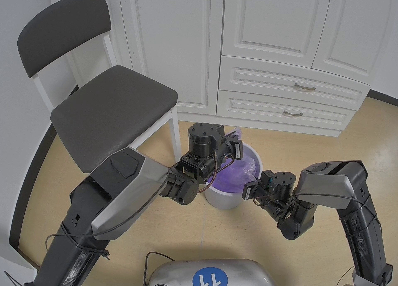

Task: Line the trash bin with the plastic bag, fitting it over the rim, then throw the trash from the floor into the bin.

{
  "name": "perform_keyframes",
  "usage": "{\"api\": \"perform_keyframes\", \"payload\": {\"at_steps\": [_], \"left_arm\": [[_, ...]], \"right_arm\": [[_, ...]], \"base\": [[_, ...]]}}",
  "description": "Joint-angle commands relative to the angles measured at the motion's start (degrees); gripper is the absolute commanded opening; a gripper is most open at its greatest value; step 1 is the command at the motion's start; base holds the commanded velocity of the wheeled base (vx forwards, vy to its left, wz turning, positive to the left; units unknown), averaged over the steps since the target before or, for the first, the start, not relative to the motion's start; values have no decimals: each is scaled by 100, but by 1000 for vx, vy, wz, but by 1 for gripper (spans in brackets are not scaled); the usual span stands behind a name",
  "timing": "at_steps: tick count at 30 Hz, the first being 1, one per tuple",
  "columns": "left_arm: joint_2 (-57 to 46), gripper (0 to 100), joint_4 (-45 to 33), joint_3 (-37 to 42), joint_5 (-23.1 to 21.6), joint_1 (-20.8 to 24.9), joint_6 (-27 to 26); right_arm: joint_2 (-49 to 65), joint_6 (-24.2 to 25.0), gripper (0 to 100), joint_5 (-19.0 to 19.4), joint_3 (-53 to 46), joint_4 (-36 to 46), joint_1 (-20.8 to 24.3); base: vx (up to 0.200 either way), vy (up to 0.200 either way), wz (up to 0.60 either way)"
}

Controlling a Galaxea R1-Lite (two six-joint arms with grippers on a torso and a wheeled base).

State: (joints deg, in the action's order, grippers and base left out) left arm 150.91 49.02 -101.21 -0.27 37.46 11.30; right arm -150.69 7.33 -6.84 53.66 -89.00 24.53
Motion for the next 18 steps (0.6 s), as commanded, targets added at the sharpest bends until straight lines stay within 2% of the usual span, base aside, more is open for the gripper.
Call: {"api": "perform_keyframes", "payload": {"at_steps": [1,11,18], "left_arm": [[281,0,2,-215,0,-20,4],[378,0,-24,-356,-8,-90,4],[387,0,-156,-470,-35,-195,4]], "right_arm": [[-338,14,0,-2,188,-56,26],[136,6,0,25,-374,973,70],[330,32,0,376,-875,1096,412]], "base": [[0,0,0],[0,0,0],[0,0,0]]}}
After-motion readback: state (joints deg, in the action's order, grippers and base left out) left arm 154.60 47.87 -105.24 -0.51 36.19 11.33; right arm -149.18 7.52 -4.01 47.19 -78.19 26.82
